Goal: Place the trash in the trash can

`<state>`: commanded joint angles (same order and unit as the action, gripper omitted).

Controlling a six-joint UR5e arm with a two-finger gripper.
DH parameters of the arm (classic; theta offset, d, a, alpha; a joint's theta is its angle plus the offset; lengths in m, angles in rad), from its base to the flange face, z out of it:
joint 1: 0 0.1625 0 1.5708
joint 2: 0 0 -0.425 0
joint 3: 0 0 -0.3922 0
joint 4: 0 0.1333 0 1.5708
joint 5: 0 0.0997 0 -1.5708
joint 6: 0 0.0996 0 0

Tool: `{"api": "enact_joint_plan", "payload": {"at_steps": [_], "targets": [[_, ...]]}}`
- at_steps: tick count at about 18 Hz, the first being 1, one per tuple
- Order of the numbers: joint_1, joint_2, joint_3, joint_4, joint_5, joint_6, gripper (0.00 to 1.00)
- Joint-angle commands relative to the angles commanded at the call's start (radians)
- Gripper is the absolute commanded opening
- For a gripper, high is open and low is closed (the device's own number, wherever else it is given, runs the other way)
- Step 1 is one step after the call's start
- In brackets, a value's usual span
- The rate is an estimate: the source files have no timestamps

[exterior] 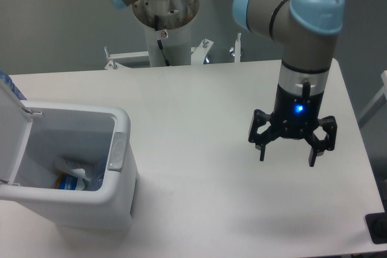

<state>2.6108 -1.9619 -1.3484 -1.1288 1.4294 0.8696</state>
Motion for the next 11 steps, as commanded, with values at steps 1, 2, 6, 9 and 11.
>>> {"api": "enact_joint_plan", "payload": {"at_steps": [1, 2, 6, 9, 11], "targets": [[0.000, -0.005, 0.000, -0.020, 0.015, 0.018, 1.00], [0.000, -0.006, -0.002, -0.034, 0.025, 0.038, 1.00], [-0.012, -0.024, -0.018, -0.054, 0.114, 0.106, 1.00], [-0.023, -0.032, -0.021, -0.054, 0.132, 0.108, 1.00], [-0.025, -0.034, -0.025, -0.059, 0.138, 0.106, 1.00]]}}
